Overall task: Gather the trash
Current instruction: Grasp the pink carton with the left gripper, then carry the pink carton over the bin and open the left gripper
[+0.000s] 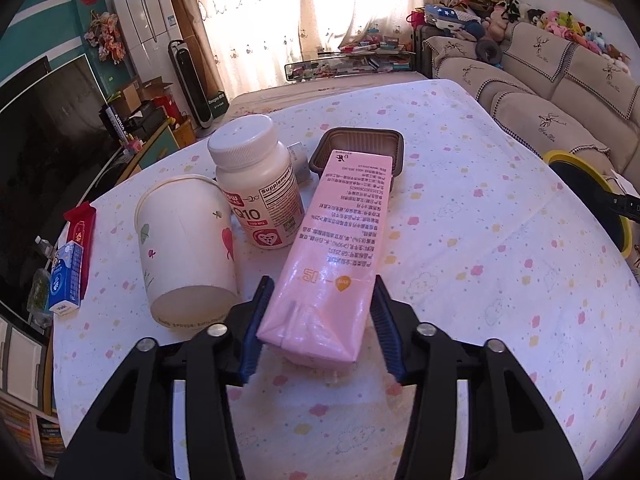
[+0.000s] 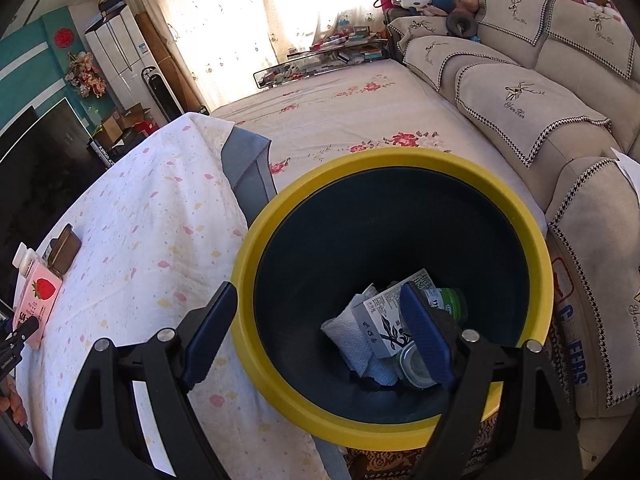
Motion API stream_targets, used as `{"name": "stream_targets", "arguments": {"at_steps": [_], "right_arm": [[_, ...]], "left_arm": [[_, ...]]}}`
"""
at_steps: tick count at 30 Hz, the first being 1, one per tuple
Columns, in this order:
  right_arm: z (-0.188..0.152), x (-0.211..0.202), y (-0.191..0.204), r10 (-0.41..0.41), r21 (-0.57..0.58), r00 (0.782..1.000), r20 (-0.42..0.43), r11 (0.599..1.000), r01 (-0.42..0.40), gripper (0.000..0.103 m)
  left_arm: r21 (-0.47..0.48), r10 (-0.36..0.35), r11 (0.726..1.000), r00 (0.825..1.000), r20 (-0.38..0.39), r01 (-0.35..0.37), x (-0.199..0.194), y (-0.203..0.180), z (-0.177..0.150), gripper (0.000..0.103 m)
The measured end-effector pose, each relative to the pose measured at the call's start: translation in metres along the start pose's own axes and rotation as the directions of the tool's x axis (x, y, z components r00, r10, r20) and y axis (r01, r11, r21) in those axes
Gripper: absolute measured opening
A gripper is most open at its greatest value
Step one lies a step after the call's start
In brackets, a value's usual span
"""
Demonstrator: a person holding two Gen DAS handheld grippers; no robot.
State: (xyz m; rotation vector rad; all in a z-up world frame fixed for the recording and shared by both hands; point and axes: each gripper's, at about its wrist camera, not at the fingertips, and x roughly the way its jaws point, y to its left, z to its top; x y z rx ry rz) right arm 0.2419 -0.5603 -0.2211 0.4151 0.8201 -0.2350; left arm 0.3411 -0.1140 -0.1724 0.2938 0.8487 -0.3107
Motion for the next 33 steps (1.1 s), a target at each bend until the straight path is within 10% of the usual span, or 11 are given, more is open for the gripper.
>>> {"name": "stream_targets", "arguments": {"at_steps": [17, 33], "right_arm": [[-0.015, -0.051, -0.022, 0.045, 0.044, 0.996, 0.073, 0.998, -0.048, 0.079], [-0.029, -0.113, -0.116, -0.045, 0.160, 0.981, 0.190, 0.987, 0.014, 0.079]], "left_arm": [[0.016, -0.049, 0.999, 0.997, 0.056, 0.048, -0.066, -0.052, -0.010, 0.038], [0.223, -0.269, 0.942, 0.962, 0.054, 0.251, -0.059, -0.236, 0.063, 0.038]]}}
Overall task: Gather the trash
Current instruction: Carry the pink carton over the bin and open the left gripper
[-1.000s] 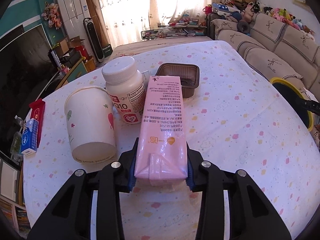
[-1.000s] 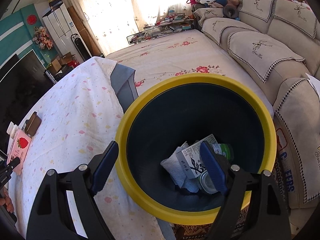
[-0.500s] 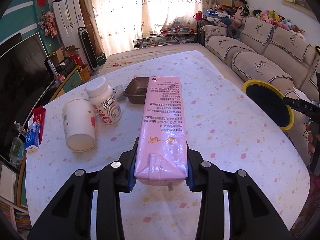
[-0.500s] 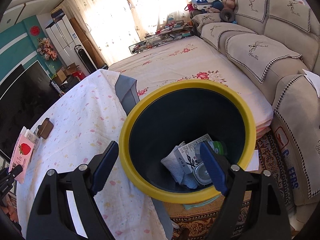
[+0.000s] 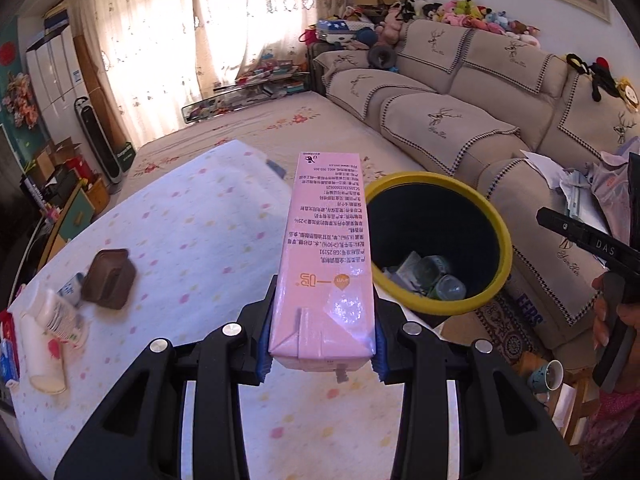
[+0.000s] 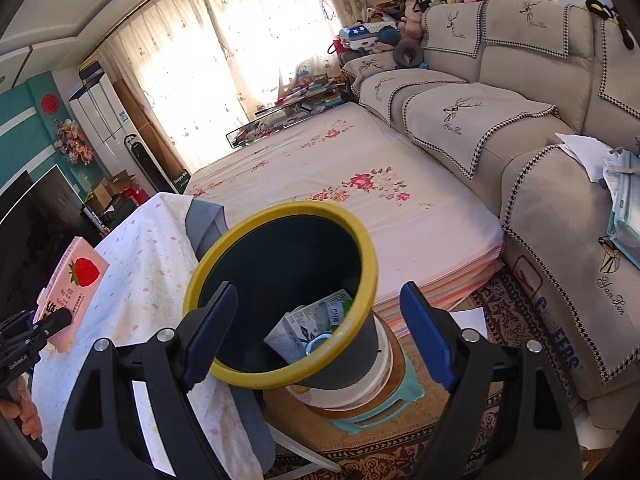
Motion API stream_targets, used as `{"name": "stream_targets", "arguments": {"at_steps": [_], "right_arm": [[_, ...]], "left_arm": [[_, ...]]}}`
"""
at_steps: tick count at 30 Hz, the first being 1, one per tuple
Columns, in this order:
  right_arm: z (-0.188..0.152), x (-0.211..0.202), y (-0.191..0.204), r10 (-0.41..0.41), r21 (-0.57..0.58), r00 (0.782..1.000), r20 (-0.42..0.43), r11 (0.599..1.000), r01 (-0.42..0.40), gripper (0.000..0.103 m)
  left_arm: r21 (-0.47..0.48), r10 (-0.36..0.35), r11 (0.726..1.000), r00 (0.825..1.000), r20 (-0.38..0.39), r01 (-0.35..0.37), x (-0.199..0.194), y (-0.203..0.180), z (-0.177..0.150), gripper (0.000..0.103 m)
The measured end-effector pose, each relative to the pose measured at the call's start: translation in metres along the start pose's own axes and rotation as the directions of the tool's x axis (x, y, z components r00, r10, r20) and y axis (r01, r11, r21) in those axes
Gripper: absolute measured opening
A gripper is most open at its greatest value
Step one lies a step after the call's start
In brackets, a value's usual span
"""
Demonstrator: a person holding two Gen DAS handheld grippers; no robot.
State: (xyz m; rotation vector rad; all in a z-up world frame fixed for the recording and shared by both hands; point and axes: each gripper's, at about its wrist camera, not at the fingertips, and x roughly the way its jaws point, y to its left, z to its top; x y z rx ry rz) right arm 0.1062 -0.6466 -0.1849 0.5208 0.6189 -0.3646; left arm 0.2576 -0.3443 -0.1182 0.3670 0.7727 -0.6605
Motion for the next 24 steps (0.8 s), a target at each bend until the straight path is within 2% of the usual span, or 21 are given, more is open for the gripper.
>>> {"name": "stream_targets", "arguments": {"at_steps": [9, 14, 15, 18, 24], "right_arm": [[-0.001, -0.002, -0.038, -0.028, 0.070, 1.000, -0.006, 0.997, 0.028, 0.079], [-0.002, 0.000, -0.043, -0.029, 0.081, 0.999, -0.014, 0.996, 0.030, 0.079], [-0.002, 0.002, -0.042, -0.028, 0.081, 0.999, -0.016, 0.996, 0.029, 0.079], [-0.003, 0.005, -0.037, -0.024, 0.077, 0.999, -0.024, 0.997, 0.026, 0.079], [-0.006, 0.013, -0.020, 0.001, 0.050, 0.999, -0.044, 0.999, 0.001, 0.080]], "left_arm": [[0.067, -0.100, 0.992, 0.993, -0.059, 0.104, 0.075, -0.081, 0.043, 0.038], [0.074, -0.105, 0.991, 0.992, -0.072, 0.110, 0.105, -0.105, 0.060, 0.038], [0.063, -0.107, 0.992, 0.991, -0.075, 0.112, 0.108, -0.106, 0.062, 0.039], [0.042, -0.098, 0.994, 0.994, -0.047, 0.100, 0.105, -0.103, 0.065, 0.058], [0.010, -0.083, 0.996, 0.997, 0.006, 0.083, 0.068, -0.078, 0.053, 0.061]]}}
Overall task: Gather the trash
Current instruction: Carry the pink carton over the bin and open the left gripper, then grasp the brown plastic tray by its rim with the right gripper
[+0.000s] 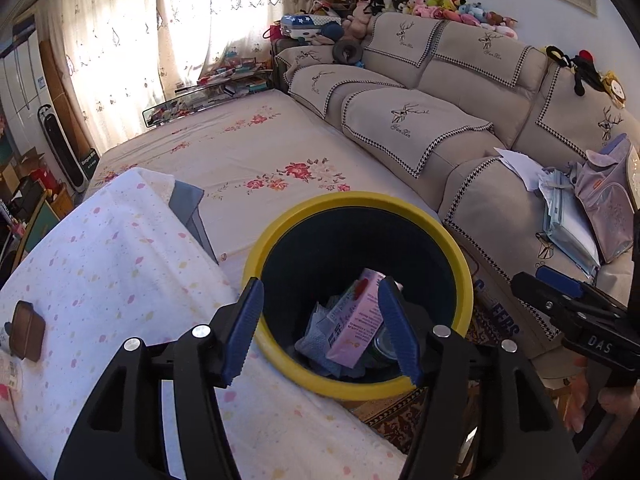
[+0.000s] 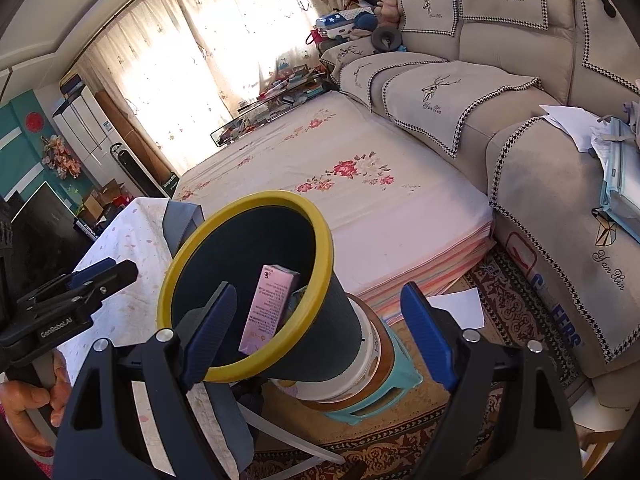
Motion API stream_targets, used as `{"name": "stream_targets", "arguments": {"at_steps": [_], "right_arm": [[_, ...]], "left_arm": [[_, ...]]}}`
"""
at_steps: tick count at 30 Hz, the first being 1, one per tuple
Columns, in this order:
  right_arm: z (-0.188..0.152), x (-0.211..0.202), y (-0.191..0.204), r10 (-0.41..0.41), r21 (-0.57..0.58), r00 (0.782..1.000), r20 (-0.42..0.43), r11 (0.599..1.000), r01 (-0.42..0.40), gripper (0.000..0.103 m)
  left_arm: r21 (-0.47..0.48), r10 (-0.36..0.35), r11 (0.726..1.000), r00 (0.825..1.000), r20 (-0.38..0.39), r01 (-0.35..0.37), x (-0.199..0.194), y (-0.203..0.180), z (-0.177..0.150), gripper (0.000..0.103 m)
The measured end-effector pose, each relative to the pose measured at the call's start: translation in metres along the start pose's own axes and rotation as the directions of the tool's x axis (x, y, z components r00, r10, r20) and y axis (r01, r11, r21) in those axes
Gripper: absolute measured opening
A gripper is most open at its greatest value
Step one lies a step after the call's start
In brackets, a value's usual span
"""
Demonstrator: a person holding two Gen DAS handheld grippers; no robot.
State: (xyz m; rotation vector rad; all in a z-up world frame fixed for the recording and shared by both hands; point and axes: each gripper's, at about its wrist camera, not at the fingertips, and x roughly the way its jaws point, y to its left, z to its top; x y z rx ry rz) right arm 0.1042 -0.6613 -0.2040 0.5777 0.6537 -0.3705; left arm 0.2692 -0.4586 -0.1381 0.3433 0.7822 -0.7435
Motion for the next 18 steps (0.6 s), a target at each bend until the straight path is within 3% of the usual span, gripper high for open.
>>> {"name": "stream_targets", "arguments": {"at_steps": [5, 10, 13, 18], "right_arm": [[0.000, 0.009, 0.035, 0.029, -0.073, 0.999, -0.026, 0.997, -0.031, 0.080], [0.003, 0.011, 0.093, 0.086, -0.170, 0.996, -0.040, 0.981, -0.091, 0.080], [0.001, 0.014, 0.134, 0.147, -0.225, 0.987, -0.070, 0.961, -0.159, 0.080], [-0.010, 0.023, 0.214, 0.196, -0.328, 0.974, -0.118, 0.918, -0.224, 0.080]], "left_arm": [[-0.069, 0.061, 0.996, 0.995, 0.082, -0.055, -0.058, 0.044, -0.031, 0.069], [-0.169, 0.142, 0.978, 0.985, 0.099, -0.124, -0.108, 0.109, -0.077, 0.070], [-0.223, 0.237, 0.952, 0.966, 0.103, -0.209, -0.136, 0.153, -0.107, 0.073], [-0.337, 0.371, 0.885, 0.924, 0.090, -0.322, -0.174, 0.235, -0.156, 0.073]]}}
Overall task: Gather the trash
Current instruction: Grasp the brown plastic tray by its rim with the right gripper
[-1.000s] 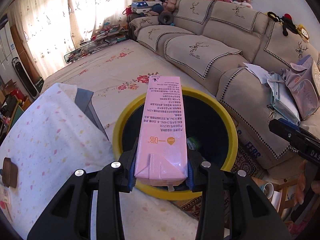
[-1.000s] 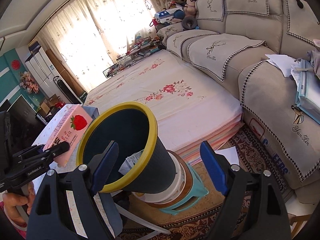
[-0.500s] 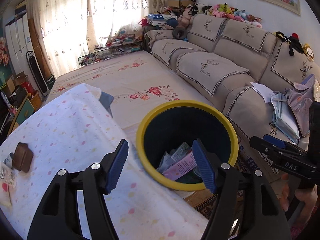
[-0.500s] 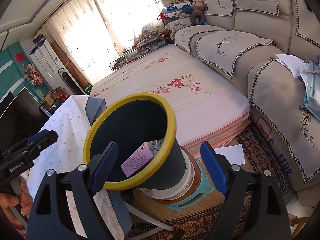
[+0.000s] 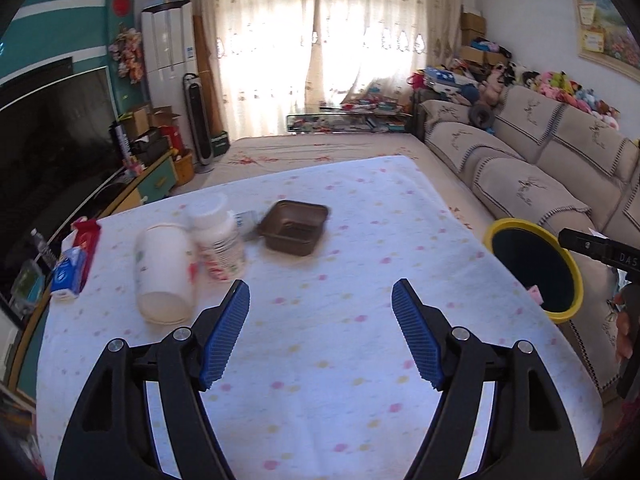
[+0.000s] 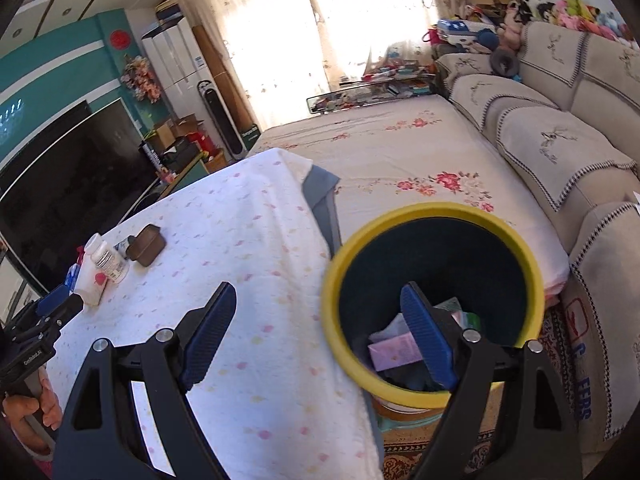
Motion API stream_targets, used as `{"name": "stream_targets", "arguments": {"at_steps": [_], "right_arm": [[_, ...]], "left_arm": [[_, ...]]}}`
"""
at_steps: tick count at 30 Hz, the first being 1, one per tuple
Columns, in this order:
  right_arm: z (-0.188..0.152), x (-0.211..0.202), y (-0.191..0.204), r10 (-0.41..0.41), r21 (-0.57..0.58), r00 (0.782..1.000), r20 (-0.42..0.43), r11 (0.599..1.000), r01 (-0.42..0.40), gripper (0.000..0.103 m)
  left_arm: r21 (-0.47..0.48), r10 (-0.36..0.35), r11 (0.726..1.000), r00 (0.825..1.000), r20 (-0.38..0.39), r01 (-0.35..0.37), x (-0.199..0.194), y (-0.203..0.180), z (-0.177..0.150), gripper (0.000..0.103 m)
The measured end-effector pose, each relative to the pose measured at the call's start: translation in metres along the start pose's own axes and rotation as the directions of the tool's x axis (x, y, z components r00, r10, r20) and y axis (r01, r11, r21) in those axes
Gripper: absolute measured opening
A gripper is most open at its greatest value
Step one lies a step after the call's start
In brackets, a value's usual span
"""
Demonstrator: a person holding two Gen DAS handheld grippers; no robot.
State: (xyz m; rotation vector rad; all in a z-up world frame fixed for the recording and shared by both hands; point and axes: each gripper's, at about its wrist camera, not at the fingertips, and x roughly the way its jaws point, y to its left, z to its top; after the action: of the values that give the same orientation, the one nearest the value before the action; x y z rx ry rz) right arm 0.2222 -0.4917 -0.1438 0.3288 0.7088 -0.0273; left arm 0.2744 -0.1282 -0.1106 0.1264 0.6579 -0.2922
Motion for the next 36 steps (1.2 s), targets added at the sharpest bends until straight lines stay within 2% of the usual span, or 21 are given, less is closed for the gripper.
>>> {"name": "stream_targets", "arguments": {"at_steps": [4, 7, 12, 13, 15, 17, 24, 29, 31, 32, 33, 36], "right_arm": [[0.013, 0.029, 0.057, 0.060, -0.068, 0.997, -0.048, 0.996, -0.063, 0.080], [0.024, 0.056, 0.100, 0.087, -0.128, 0.993, -0.082, 0.987, -0.097, 0.080], [0.038, 0.106, 0.151, 0.054, -0.212, 0.991, -0.126, 0.974, -0.080, 0.079], [0.041, 0.116, 0.157, 0.040, -0.219, 0.990, -0.132, 0.973, -0.069, 0.078], [0.046, 0.137, 0.165, 0.040, -0.212, 0.987, -0.156, 0.975, -0.073, 0.068], [0.051, 0.157, 0.171, 0.039, -0.209, 0.983, -0.178, 0.975, -0.076, 0.065], [0.061, 0.198, 0.196, 0.032, -0.235, 0.977, -0.210, 0.969, -0.083, 0.056], [0.057, 0.211, 0.207, -0.009, -0.260, 0.975, -0.224, 0.964, -0.051, 0.050], [0.055, 0.217, 0.208, -0.016, -0.260, 0.972, -0.234, 0.964, -0.047, 0.039], [0.053, 0.220, 0.208, -0.019, -0.260, 0.971, -0.240, 0.964, -0.045, 0.027], [0.051, 0.221, 0.208, -0.017, -0.259, 0.971, -0.239, 0.965, -0.047, 0.020], [0.051, 0.218, 0.205, 0.003, -0.241, 0.972, -0.234, 0.969, -0.062, 0.015]], "left_arm": [[-0.073, 0.100, 0.993, 0.995, 0.028, -0.098, -0.008, 0.068, -0.010, 0.073], [-0.109, 0.167, 0.981, 0.985, 0.049, -0.161, -0.011, 0.099, -0.013, 0.073], [-0.190, 0.195, 0.966, 0.977, 0.081, -0.177, -0.009, 0.132, -0.026, 0.075], [-0.192, 0.192, 0.966, 0.978, 0.077, -0.175, -0.006, 0.134, -0.028, 0.075], [-0.199, 0.184, 0.965, 0.981, 0.064, -0.169, -0.001, 0.137, -0.030, 0.078], [-0.202, 0.177, 0.966, 0.983, 0.049, -0.164, 0.004, 0.137, -0.033, 0.078], [-0.219, 0.162, 0.964, 0.986, 0.038, -0.150, 0.012, 0.140, -0.034, 0.078], [-0.214, 0.154, 0.966, 0.988, 0.029, -0.144, 0.015, 0.136, -0.035, 0.078], [-0.210, 0.149, 0.968, 0.988, 0.026, -0.140, 0.017, 0.135, -0.035, 0.078], [-0.207, 0.149, 0.968, 0.989, 0.024, -0.140, 0.017, 0.133, -0.035, 0.078], [-0.205, 0.148, 0.969, 0.989, 0.022, -0.141, 0.017, 0.132, -0.035, 0.078], [-0.201, 0.141, 0.970, 0.990, 0.018, -0.135, 0.017, 0.130, -0.036, 0.078]]}}
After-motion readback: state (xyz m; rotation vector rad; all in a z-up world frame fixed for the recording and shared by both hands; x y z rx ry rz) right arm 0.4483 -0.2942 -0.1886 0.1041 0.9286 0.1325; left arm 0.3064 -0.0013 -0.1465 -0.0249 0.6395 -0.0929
